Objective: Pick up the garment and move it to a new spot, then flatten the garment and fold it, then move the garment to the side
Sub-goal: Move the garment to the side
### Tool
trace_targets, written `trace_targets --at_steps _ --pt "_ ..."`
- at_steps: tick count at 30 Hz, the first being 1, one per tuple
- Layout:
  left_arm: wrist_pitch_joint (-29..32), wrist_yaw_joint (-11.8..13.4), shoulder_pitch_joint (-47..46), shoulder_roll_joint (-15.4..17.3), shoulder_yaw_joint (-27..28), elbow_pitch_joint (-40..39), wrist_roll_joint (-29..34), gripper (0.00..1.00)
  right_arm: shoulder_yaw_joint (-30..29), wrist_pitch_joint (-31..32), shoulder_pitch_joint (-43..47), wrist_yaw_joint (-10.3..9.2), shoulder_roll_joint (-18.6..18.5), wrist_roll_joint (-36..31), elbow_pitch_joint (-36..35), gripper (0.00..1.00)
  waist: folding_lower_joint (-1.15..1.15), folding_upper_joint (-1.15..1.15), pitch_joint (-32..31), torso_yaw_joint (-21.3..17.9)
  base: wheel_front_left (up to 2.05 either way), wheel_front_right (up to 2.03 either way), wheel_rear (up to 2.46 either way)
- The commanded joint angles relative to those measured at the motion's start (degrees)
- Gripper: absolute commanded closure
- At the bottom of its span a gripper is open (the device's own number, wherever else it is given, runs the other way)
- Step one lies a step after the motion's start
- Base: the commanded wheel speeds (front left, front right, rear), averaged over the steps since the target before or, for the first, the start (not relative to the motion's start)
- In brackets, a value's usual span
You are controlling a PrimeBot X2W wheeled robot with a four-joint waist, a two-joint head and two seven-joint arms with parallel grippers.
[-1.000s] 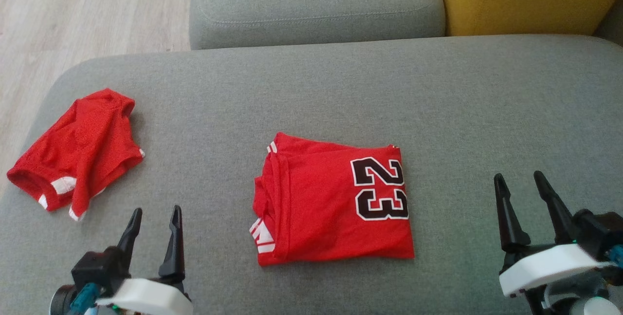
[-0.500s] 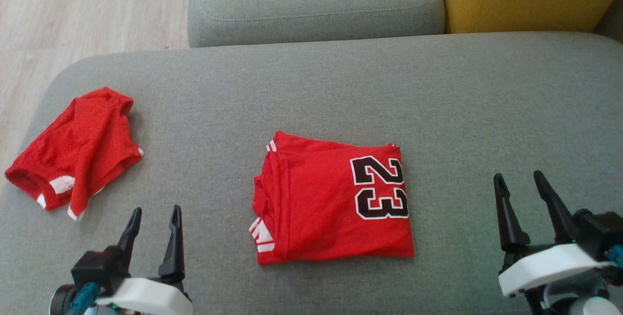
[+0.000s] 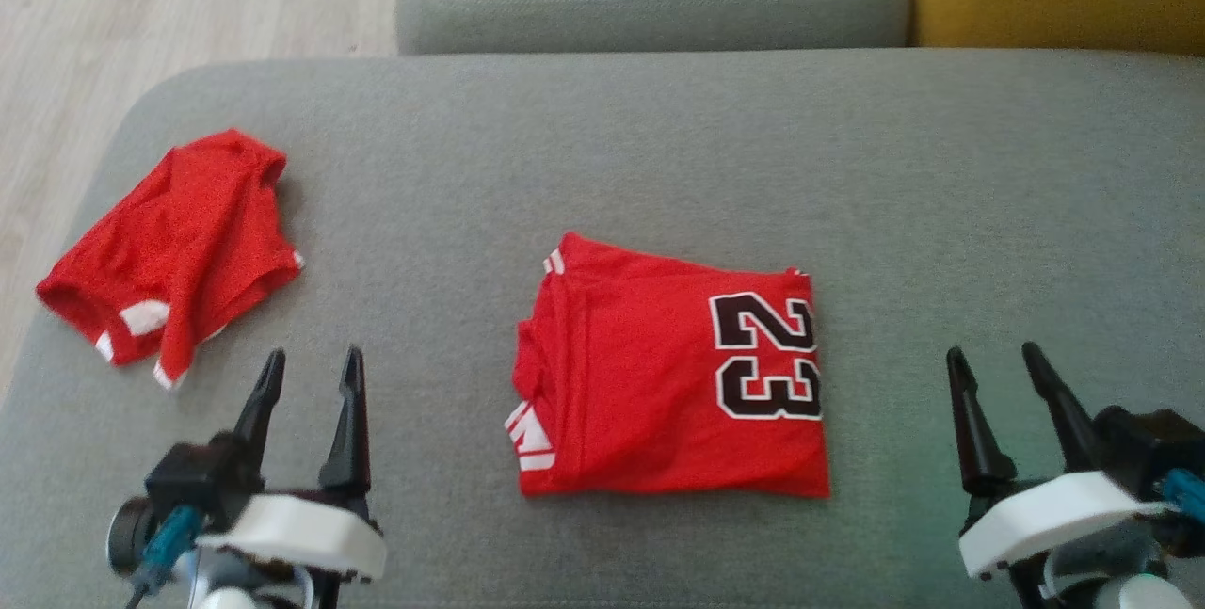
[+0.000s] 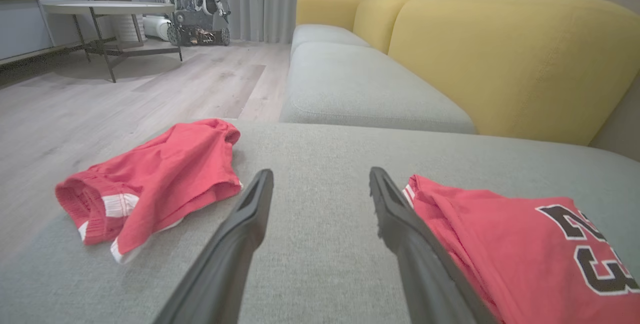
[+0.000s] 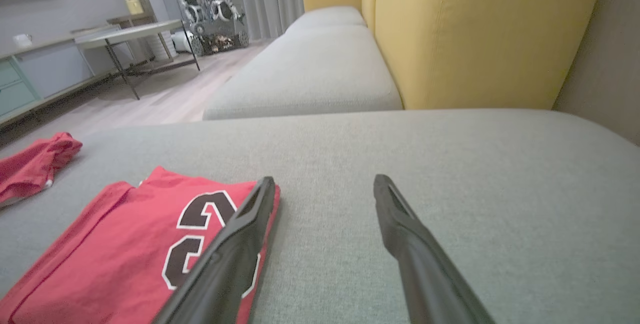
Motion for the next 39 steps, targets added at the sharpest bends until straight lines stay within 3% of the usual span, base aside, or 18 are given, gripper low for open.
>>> trace_targets --at_steps 1,12,20,21,30,39 --pt "-0.9 0.0 -4.3 0.1 1.4 -2.3 -0.2 0.0 1.5 0.4 -3.5 -0.04 -1.1 0.1 -0.5 0.0 0.0 0.0 1.8 2.2 0.0 0.0 0.0" --pt "-3.8 -1.4 -11.3 -2.0 -0.6 1.2 -1.1 0.0 4.8 0.7 -9.2 -0.04 -1.5 1.9 13.6 0.0 0.0 0.0 6.6 9.4 0.0 0.0 0.0" --pt "-4.7 -1.8 -13.3 -3.0 -0.9 3.4 -1.2 0.0 5.0 4.1 -13.7 -0.04 -1.3 2.4 25.5 0.0 0.0 0.0 7.6 12.0 0.0 0.0 0.0" --pt "-4.7 -1.8 -13.5 -3.2 -0.8 3.5 -1.2 0.0 5.1 5.1 -14.2 -0.04 -1.1 2.7 26.9 1.0 0.0 0.0 7.8 11.9 0.0 0.0 0.0" --pt "-4.8 -2.4 -14.1 -3.6 0.2 2.0 -0.1 0.0 8.0 4.2 -17.2 -0.04 -2.1 2.8 25.4 1.0 0.0 0.0 9.2 7.5 0.0 0.0 0.0" --pt "-4.8 -3.5 -15.0 -3.5 0.9 0.4 1.2 0.0 14.9 2.9 -21.8 -0.04 -6.0 3.7 22.3 1.0 0.0 0.0 11.1 -2.6 0.0 0.0 0.0"
